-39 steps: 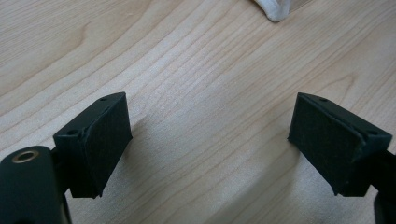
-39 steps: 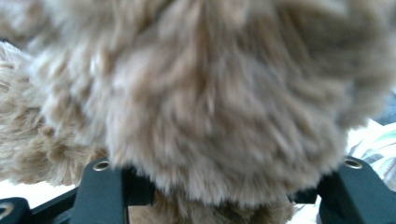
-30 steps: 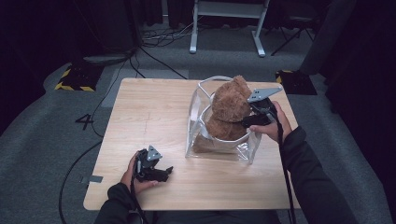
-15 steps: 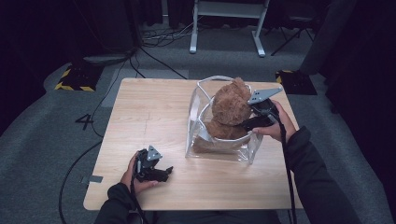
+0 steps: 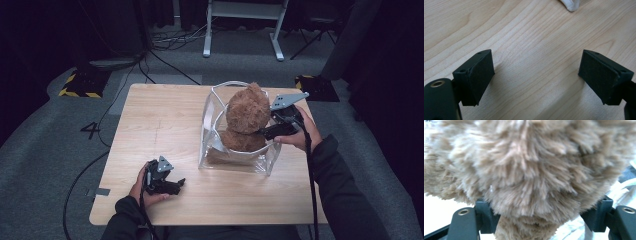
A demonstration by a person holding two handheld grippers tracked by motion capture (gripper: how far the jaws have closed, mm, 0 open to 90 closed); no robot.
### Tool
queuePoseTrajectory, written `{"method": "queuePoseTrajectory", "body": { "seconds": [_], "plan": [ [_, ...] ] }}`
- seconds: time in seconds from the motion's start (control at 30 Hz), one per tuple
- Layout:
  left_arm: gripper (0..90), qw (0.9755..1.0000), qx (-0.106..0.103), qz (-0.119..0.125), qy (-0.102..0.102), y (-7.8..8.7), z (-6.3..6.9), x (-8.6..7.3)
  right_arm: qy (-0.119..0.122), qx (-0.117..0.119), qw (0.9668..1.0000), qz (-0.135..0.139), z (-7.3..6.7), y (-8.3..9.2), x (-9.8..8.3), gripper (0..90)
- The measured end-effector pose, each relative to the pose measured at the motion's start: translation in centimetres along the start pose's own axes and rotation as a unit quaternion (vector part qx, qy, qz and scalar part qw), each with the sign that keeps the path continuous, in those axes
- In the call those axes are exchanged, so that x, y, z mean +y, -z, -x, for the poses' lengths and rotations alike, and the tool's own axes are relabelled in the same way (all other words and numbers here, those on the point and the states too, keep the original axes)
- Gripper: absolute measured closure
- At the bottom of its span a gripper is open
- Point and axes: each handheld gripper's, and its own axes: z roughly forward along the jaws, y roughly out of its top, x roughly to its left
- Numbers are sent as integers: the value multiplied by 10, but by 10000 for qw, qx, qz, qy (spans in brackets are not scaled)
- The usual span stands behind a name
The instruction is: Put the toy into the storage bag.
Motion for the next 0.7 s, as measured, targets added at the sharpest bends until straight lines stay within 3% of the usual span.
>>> {"method": "queuePoseTrajectory", "body": {
  "seconds": [0.4,0.7],
  "plan": [
    [130,10000,1,0,0,0,0,0,184,-62,9998,20,-1,17,2,273],
    [130,10000,0,0,1,0,0,0,136,-69,9998,163,0,32,1,272]
  ]
}}
